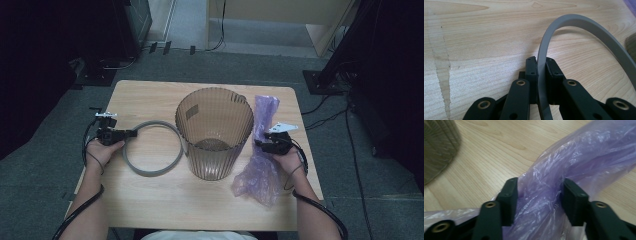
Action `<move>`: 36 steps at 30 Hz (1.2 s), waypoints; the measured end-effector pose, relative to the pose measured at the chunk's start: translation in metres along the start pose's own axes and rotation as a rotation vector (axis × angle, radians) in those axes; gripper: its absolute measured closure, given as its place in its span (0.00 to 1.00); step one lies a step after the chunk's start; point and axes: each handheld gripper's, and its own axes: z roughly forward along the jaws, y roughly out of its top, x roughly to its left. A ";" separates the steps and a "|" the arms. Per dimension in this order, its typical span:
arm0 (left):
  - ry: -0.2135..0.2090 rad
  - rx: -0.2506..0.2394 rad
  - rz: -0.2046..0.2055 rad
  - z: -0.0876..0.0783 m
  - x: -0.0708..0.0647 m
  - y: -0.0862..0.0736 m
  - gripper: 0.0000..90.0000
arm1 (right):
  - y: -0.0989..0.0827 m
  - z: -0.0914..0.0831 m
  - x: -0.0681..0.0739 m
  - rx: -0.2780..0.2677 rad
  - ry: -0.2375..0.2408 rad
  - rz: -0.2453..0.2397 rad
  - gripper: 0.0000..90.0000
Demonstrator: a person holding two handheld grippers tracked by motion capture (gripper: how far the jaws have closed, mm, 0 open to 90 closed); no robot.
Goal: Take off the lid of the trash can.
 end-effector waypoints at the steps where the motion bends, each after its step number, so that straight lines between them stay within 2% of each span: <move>1: 0.001 0.001 0.004 0.000 -0.001 0.000 0.90 | 0.000 0.000 0.000 -0.003 0.002 -0.007 0.62; 3: -0.003 0.005 0.010 0.000 -0.001 0.001 0.87 | 0.001 0.001 0.001 -0.006 0.013 -0.013 0.72; 5: 0.000 0.010 0.033 0.000 -0.004 0.001 0.82 | 0.001 0.001 0.003 -0.006 0.023 -0.012 0.83; 6: -0.003 0.013 0.043 0.000 -0.005 0.002 0.79 | 0.002 0.002 0.003 -0.009 0.027 -0.010 0.86; 9: -0.014 0.014 0.031 0.000 -0.005 0.002 0.76 | 0.004 0.004 0.000 -0.006 0.045 0.024 0.93; 11: -0.027 0.012 0.027 0.000 -0.004 0.002 0.73 | 0.006 0.004 -0.002 0.015 0.055 0.056 0.95; 15: -0.028 0.014 0.035 0.001 -0.005 0.003 0.68 | 0.011 0.001 -0.004 0.045 0.083 0.085 0.97; 18: -0.027 0.013 0.039 0.002 -0.007 0.004 0.59 | 0.017 -0.005 -0.008 0.021 0.128 0.126 0.98; 20: -0.027 0.012 0.054 0.001 -0.009 0.006 0.55 | 0.019 -0.008 -0.008 0.011 0.150 0.131 0.99; 23: -0.024 0.017 0.062 0.001 -0.012 0.008 0.51 | 0.023 -0.013 -0.007 0.005 0.160 0.123 0.98; 25: -0.013 0.025 0.069 -0.001 -0.015 0.011 0.50 | 0.025 -0.016 -0.009 -0.007 0.162 0.130 0.98; 26: -0.012 0.019 0.074 -0.002 -0.016 0.012 0.49 | 0.026 -0.017 -0.010 -0.004 0.170 0.157 0.98; 28: -0.011 0.005 0.077 -0.006 -0.019 0.015 0.48 | 0.028 -0.019 -0.014 -0.012 0.218 0.218 0.98; 31: -0.009 -0.015 0.101 -0.014 -0.025 0.020 0.48 | 0.033 -0.023 -0.014 -0.026 0.230 0.219 0.98; 36: -0.039 -0.024 0.095 -0.021 -0.032 0.026 0.49 | 0.038 -0.031 -0.014 -0.050 0.258 0.226 0.98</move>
